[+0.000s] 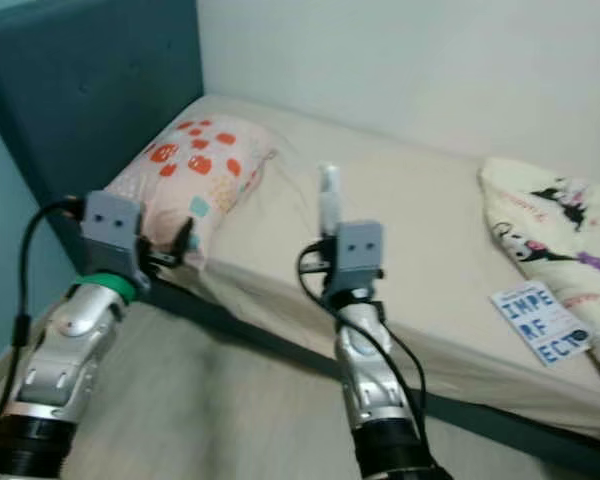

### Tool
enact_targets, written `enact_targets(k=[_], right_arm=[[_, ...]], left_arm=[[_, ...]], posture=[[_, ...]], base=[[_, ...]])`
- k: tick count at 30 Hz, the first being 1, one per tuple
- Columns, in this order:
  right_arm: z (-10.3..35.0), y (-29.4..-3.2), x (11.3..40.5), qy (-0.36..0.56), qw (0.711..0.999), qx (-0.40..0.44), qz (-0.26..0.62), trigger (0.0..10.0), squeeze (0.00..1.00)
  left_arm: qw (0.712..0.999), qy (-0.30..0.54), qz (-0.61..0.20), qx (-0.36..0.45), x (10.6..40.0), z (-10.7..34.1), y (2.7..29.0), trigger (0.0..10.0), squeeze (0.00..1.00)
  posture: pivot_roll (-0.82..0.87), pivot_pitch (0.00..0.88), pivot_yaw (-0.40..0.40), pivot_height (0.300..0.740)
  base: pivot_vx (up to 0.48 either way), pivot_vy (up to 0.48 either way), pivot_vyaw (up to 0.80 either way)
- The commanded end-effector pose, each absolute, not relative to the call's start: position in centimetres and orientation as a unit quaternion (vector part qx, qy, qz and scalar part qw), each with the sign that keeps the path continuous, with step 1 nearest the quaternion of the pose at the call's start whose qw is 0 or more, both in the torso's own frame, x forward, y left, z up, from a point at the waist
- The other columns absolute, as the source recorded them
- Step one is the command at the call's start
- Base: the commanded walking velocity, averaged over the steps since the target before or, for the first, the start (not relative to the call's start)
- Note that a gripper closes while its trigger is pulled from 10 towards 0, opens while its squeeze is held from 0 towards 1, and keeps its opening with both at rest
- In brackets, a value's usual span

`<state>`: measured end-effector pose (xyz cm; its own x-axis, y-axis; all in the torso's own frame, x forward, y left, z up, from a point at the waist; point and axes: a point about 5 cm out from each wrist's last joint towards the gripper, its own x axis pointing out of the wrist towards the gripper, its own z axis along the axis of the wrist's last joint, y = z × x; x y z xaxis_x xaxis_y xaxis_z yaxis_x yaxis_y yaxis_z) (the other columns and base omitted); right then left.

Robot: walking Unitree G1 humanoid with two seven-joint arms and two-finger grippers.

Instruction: Clean up the room

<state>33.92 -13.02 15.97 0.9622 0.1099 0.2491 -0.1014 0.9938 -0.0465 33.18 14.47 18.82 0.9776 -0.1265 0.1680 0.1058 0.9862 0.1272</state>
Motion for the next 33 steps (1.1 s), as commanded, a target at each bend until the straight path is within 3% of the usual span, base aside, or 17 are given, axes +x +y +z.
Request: enact_targets(k=[1,33], right_arm=[[15.55,-13.38,33.88,-0.118,0.992,-0.018,0.049,10.0,0.00],[15.51,-13.05,34.01,-0.115,0.991,-0.015,0.066,10.0,0.00]], left_arm=[[0.993,-0.074,-0.062,0.061,33.09,18.25,14.21,10.0,0.00],[0.990,-0.093,-0.065,0.083,32.76,18.65,13.87,10.0,0.00]], posture=[[0.03,0.026,-0.005,0.740],[0.04,0.037,-0.031,0.740]], base=[[0.000,0.000,0.79],[0.000,0.000,0.79]])
